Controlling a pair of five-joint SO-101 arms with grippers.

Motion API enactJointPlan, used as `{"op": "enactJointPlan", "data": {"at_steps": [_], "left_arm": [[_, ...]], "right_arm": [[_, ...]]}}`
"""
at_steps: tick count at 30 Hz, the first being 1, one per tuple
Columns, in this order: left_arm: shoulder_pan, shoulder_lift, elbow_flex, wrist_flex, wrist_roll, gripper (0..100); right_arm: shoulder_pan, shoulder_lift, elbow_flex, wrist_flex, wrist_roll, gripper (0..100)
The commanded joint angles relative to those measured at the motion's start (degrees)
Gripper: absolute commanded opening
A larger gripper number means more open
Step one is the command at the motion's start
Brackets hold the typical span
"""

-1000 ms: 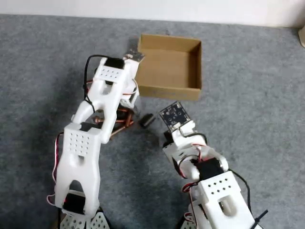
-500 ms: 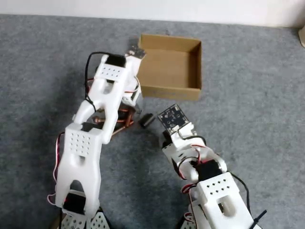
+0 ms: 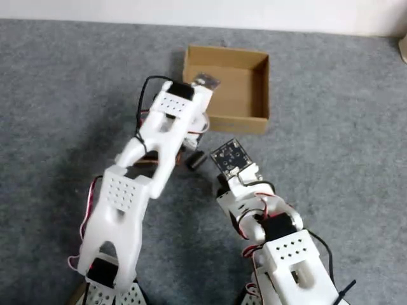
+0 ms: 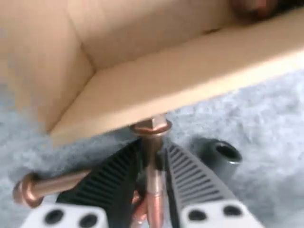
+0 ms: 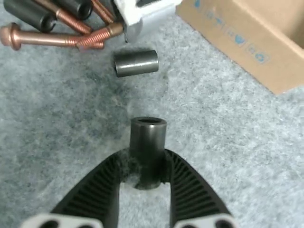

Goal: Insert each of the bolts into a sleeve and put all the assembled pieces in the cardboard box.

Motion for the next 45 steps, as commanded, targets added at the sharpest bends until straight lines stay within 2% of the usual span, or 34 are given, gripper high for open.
{"op": "enactJointPlan", "data": {"at_steps": [1,3,8,11,25,31,33,37,41,45], "left_arm": [[0.40,0.04,-2.59,2.02,-4.57,1],[0.40,-0.04,-4.62,3.69,-7.21,0],[0.66,-5.67,-15.16,11.87,-7.30,0],[0.40,-12.18,-18.24,13.45,-7.30,0],[-0.22,-57.98,-12.53,13.63,-7.47,0],[-3.82,-80.22,6.81,13.54,-7.65,0],[-3.82,-88.57,17.36,13.27,-8.26,0],[-3.82,-104.84,44.62,11.08,-14.15,0],[-5.49,-121.71,74.15,-8.35,-15.74,0],[-3.91,-135.34,93.05,-30.86,-11.60,1]], "right_arm": [[0.40,-0.92,-0.22,-1.63,0.62,0.4],[0.40,-0.92,-0.22,-1.63,0.62,0.4],[0.66,-1.27,-0.22,-1.63,0.26,0.4],[0.66,-1.27,-0.22,-1.63,0.26,0.4],[0.75,-1.36,-0.22,-1.63,0.26,0.4],[0.66,-1.36,-0.22,-1.63,0.26,0.4],[0.66,-1.36,-0.22,-1.63,0.26,0.4],[0.66,-1.36,-0.22,-1.63,0.26,0.4],[0.31,-1.36,-0.13,-1.63,0.09,0.4],[0.22,-1.63,-0.31,-3.03,-6.15,0.4]]}}
